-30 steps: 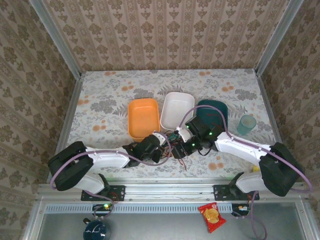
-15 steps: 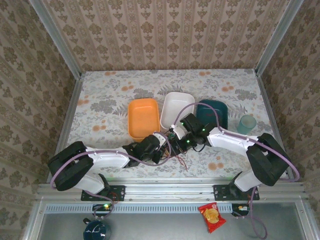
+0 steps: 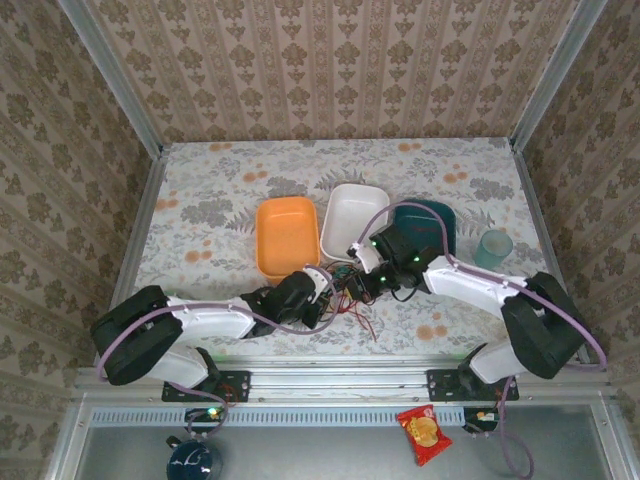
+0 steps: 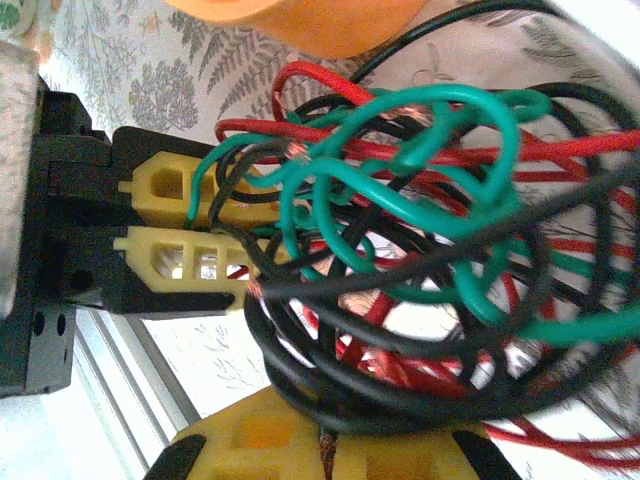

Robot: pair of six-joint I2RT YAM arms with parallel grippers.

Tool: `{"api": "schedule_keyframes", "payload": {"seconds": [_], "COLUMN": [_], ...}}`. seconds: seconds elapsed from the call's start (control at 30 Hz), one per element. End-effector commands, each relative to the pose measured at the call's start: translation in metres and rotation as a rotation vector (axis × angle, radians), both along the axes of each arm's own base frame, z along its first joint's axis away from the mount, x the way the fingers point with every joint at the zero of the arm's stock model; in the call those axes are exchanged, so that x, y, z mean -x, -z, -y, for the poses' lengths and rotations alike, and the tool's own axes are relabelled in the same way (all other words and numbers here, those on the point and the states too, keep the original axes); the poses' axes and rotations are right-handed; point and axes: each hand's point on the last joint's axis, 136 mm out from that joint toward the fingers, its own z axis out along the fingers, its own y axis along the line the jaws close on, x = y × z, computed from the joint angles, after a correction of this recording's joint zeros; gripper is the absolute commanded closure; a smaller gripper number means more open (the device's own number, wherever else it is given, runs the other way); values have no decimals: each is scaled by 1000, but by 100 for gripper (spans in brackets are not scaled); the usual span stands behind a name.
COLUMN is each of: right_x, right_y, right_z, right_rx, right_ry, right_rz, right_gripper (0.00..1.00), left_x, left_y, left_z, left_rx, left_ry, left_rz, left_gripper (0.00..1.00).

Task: Untangle the cables

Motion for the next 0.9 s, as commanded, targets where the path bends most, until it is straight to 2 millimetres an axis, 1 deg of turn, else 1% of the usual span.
{"api": "schedule_keyframes", "payload": {"seconds": [0.0,0.1,0.2,0.27,0.33,0.4,0.5,0.6,0.73,0.87], "right_x": [-9,-7,-11,-20,-32,-39,-44,-43,-31,-24], "right_y": [-10,-8,-5,-2,-2,-4,-11,-16,-16,-16], "right_z": [13,19,30,45,65,78,88,85,64,46], "right_rx": [9,28,81,151,226,259,256,219,129,59], "right_ry": [67,77,112,184,273,331,385,369,274,222], "right_rz": [63,66,89,127,170,200,226,232,186,141], "right_gripper": [100,100,100,100,100,100,100,100,100,99], "left_x": [2,2,1,2,2,2,2,2,2,2], "left_y": [-4,-3,-1,1,3,4,6,9,11,13], "left_z": [1,1,0,-1,-2,-2,-3,-4,-2,0], "left_rx": [22,22,21,18,15,16,12,11,9,3], "left_ry": [16,18,13,10,8,7,2,2,5,14], "left_rz": [1,-3,-11,-18,-24,-26,-33,-41,-46,-52], "left_gripper": [100,100,100,100,100,100,100,100,100,100]}}
